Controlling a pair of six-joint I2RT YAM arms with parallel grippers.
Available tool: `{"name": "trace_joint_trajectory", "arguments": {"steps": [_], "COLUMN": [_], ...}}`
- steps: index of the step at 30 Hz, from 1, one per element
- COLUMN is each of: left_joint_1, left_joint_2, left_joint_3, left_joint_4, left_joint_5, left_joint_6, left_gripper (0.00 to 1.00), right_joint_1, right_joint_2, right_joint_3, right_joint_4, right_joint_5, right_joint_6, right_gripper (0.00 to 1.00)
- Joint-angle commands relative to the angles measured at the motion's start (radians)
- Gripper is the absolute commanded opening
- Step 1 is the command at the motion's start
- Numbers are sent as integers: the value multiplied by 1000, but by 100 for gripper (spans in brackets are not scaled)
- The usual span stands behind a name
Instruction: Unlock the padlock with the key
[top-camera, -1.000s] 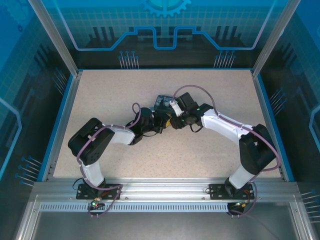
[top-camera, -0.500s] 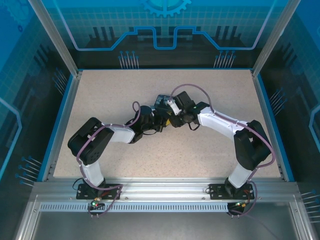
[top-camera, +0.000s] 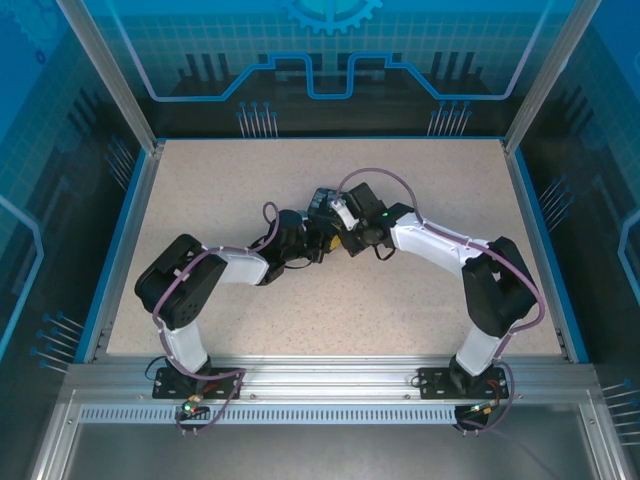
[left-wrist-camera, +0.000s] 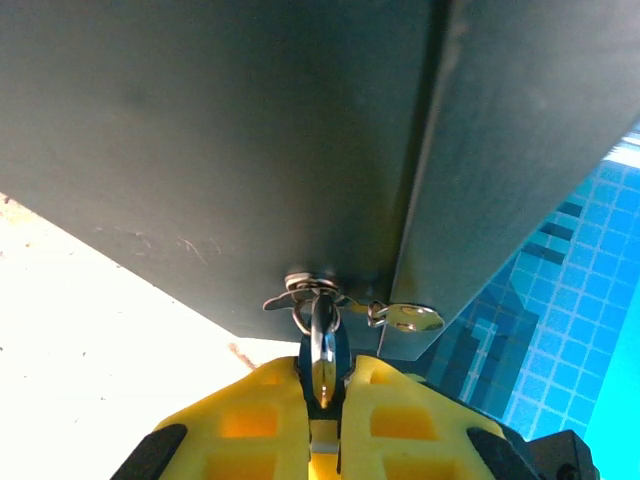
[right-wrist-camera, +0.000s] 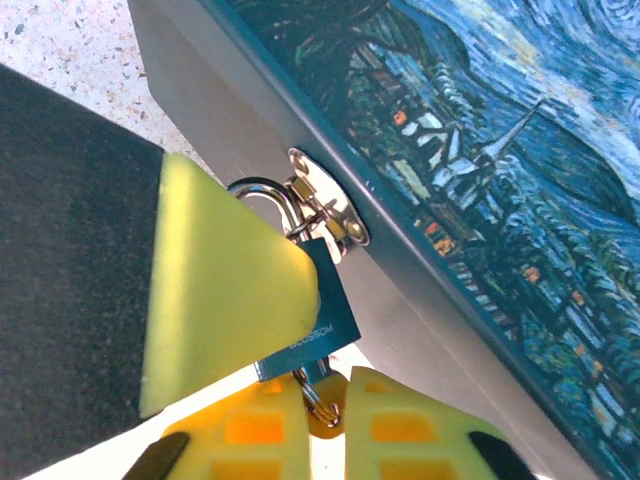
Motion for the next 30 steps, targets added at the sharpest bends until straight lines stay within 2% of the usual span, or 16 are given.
{"name": "trace_joint_trajectory", "arguments": {"steps": [1, 4, 13, 16, 17, 19, 23, 30], "left_joint_1": [-6, -8, -7, -5, -4, -4, -2, -3], "left_joint_2": [-47, -45, -34, -31, -30, -30, -40, -67], "left_joint_3": [32, 28, 21, 19, 19, 19, 3, -35], "left_joint_4": [25, 26, 34, 30, 27, 17, -35, -135], "left_joint_5": [44, 41, 34, 31, 32, 34, 43, 54], "left_joint_6": [3, 6, 8, 13, 15, 27, 85, 214], "left_gripper": [0, 0, 0, 0, 0, 0, 0, 0], "right_joint_1": [-15, -42, -146, -157, -163, -175, -209, -222], "right_joint_2": [6, -12, -44, -63, -70, -82, -102, -70], "right_joint_3": [34, 24, -19, -41, -54, -84, -164, -216], "right_joint_4": [36, 38, 99, 94, 94, 105, 183, 303], "right_joint_5": [-15, -98, -488, -481, -482, -484, -507, -534], "right_joint_6": [19, 38, 155, 166, 167, 180, 248, 369], "right_gripper": [5, 0, 1, 30, 37, 46, 56, 59]}}
